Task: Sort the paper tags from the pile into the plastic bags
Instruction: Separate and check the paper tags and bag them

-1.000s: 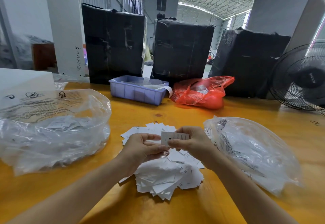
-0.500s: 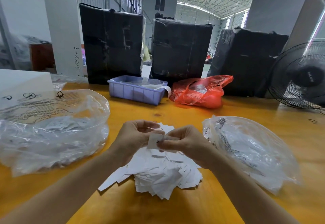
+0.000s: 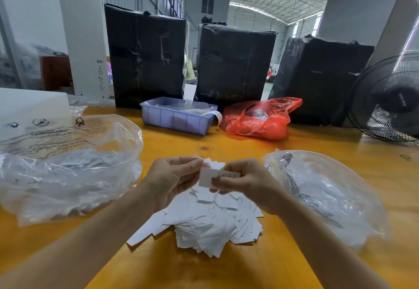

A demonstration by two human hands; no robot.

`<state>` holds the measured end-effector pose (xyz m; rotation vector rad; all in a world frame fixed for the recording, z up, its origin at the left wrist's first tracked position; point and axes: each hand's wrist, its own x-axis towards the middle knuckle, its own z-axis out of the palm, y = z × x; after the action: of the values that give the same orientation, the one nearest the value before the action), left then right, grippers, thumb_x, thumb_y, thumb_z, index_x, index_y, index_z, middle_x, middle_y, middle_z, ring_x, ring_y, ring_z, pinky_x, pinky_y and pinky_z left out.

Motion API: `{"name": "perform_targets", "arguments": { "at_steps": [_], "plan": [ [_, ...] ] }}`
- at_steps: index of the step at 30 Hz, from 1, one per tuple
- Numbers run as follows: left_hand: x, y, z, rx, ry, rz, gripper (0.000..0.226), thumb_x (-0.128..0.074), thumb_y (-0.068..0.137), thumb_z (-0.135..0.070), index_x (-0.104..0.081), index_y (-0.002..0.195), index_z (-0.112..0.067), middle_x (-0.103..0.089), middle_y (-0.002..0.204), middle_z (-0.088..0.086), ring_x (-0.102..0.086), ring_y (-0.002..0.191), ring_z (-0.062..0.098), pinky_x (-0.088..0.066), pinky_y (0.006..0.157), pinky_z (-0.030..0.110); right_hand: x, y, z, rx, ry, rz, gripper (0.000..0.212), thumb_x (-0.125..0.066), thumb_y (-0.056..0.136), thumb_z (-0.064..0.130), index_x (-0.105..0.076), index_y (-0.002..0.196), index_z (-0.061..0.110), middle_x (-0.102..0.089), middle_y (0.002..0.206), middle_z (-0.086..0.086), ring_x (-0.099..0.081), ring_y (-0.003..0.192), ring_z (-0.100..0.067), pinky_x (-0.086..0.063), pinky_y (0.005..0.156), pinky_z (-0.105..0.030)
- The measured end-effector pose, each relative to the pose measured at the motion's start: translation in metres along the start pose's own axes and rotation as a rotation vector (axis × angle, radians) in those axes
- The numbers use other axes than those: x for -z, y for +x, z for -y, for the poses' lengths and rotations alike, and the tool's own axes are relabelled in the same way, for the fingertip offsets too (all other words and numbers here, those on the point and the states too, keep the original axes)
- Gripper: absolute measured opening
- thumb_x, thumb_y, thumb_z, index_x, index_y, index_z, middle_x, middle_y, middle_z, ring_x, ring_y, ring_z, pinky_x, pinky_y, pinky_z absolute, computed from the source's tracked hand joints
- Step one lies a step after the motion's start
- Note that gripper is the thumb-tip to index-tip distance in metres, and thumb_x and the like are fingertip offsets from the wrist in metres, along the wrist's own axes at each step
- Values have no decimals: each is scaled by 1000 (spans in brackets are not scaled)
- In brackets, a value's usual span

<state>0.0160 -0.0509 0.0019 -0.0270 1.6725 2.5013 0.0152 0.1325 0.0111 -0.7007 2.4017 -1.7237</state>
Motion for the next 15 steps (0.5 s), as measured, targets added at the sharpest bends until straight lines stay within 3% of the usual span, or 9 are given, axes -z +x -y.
{"name": "perform_targets", "arguments": {
  "at_steps": [5, 15],
  "plan": [
    [-3, -3, 3, -39, -5, -32, 44, -76, 52, -5, -63, 95, -1, -73, 76, 14, -70, 61, 16, -54, 53, 18, 15, -1, 4, 12, 176, -253, 15, -68, 80, -4, -65, 92, 5, -70, 74, -9, -69, 62, -18, -55, 59, -21],
    [-5, -3, 5, -85, 66, -26, 52, -77, 52, -13, -61, 100, -3, -74, 84, 17, -72, 70, 19, -58, 62, 21, 11, -2, 4, -11, 84, -242, 12, -69, 81, 2, -66, 91, -4, -73, 75, -12, -68, 61, -18, -49, 54, -19]
  ]
}}
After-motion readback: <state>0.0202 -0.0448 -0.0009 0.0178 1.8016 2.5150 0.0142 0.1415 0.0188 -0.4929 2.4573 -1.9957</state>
